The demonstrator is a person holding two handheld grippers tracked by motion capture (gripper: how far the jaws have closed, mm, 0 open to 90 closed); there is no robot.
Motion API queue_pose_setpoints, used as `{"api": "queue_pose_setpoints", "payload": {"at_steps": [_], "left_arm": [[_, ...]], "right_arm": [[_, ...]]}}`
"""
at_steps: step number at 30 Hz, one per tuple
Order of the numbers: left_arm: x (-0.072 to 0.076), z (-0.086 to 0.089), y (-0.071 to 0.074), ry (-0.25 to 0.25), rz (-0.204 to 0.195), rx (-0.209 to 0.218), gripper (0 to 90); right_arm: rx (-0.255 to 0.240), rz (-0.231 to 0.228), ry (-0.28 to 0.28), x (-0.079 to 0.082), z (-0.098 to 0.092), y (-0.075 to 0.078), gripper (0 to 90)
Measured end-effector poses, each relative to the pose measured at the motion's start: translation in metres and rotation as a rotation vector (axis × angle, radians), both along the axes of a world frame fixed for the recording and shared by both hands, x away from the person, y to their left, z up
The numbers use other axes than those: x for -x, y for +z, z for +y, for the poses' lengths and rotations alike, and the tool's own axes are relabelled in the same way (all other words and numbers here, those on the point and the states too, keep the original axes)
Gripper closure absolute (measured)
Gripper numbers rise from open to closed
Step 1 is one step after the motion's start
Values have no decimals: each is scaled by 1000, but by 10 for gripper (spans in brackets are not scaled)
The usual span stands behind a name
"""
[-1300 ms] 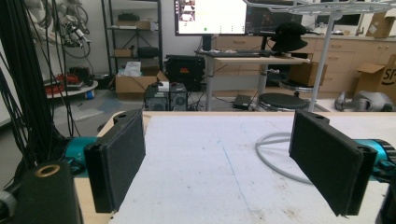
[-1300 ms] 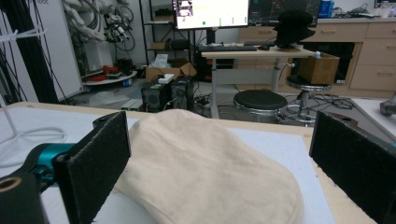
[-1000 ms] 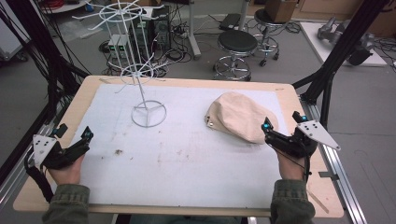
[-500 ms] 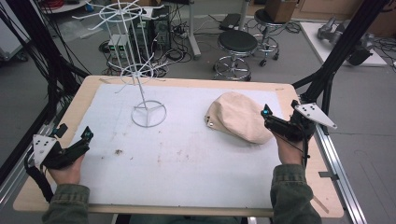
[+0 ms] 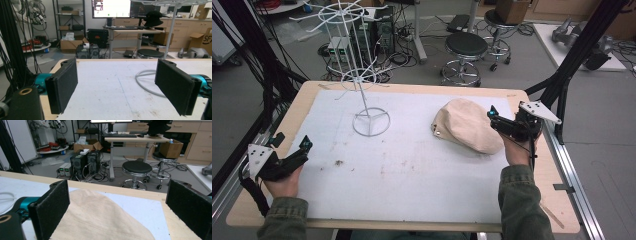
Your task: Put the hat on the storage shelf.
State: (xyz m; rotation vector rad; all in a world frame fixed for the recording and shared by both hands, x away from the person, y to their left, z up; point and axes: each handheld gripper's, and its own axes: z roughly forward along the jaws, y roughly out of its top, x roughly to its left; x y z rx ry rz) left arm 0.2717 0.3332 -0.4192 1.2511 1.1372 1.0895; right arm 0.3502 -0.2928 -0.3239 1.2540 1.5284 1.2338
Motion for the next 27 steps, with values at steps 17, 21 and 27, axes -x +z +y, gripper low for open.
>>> {"api": "queue_pose_setpoints", "payload": {"at_steps": [17,21,27], "left_arm": [[-1,0,-1,-7,3,4,187],[-1,0,-1,-7,3,5,187],[-1,0,-1,-5,3,6,187]], "right_arm": [[29,61,7,-33,6,-10,44],[31,76,10,-40,5,-13,44],[47,99,17,-51,3,-13,44]]}}
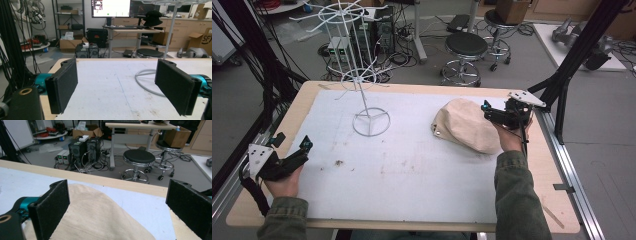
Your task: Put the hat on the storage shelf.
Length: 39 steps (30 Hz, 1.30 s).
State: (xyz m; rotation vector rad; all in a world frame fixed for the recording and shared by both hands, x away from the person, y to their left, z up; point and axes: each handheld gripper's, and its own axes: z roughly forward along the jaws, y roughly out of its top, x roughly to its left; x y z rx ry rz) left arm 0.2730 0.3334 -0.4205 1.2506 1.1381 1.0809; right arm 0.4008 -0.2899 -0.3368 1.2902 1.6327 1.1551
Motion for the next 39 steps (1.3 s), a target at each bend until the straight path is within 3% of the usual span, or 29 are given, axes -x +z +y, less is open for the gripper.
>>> {"api": "queue_pose_setpoints", "payload": {"at_steps": [16,27,35,39], "left_arm": [[0,0,0,-2,2,-2,187],[-1,-1,-1,-7,5,-3,188],[-2,0,-1,-9,7,-2,187],[-3,0,-2,-11,9,-2,187]], "right_arm": [[26,61,31,-28,2,3,45],[5,108,19,-40,-8,-7,45],[79,157,62,-53,-1,-6,45],[85,198,92,-58,1,-13,44]]}}
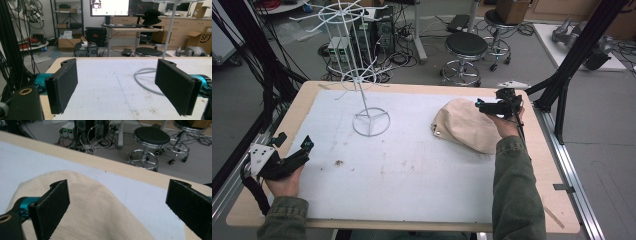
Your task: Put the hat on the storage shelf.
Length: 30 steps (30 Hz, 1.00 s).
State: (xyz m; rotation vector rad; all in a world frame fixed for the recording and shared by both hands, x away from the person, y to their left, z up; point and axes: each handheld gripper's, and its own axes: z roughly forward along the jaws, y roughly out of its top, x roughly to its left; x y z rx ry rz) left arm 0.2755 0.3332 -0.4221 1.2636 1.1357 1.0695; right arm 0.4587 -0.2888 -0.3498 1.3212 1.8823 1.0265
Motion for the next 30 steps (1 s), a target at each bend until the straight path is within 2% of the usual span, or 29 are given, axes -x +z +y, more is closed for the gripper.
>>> {"api": "queue_pose_setpoints", "payload": {"at_steps": [7,15,23,24,25,26,27,30], "left_arm": [[-1,-2,0,-10,3,-5,187],[-2,-3,-1,-17,7,-4,187],[-4,-6,-2,-31,17,-8,187],[-4,-6,-2,-32,15,-8,187],[-4,-6,-2,-33,17,-11,187],[-4,-7,-2,-33,17,-10,187],[-4,-7,-2,-35,17,-10,187],[-4,-7,-2,-35,19,-12,187]], "right_arm": [[10,46,59,-9,4,-12,47],[18,111,52,-21,-3,-29,48],[63,173,71,-30,-7,-45,55],[63,188,70,-31,-8,-46,54],[75,226,73,-34,-9,-47,53],[103,265,77,-37,-8,-47,53],[126,282,86,-39,-6,-45,53],[130,281,109,-42,-1,-44,54]]}}
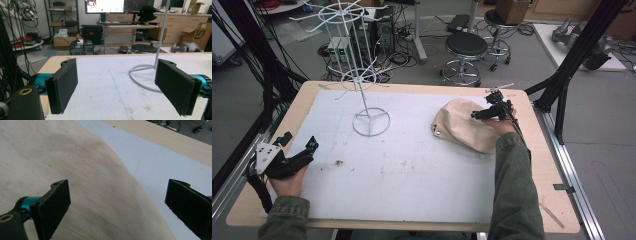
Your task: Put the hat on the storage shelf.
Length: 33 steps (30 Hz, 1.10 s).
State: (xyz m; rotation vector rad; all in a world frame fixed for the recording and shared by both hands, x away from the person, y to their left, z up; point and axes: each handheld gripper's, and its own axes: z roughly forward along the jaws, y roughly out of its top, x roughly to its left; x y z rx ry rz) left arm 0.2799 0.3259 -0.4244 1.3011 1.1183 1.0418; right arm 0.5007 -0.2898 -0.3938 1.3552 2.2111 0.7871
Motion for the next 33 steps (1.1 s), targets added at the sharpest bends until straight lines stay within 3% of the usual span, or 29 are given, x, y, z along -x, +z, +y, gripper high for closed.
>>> {"api": "queue_pose_setpoints", "payload": {"at_steps": [2,7,19,22,26,33], "left_arm": [[0,0,0,-2,1,-3,187],[1,2,-1,-1,1,-1,188],[1,0,-1,-6,2,-2,188],[0,-1,-1,-7,1,-4,187],[0,0,-1,-4,2,-5,188],[0,0,-2,-11,7,-9,188]], "right_arm": [[42,17,4,-3,2,-5,54],[11,21,-14,-8,-2,-9,55],[23,67,2,-13,-6,-9,59],[60,110,6,-14,-3,-18,59],[120,107,18,-16,4,-24,60],[122,123,31,-18,2,-28,86]]}}
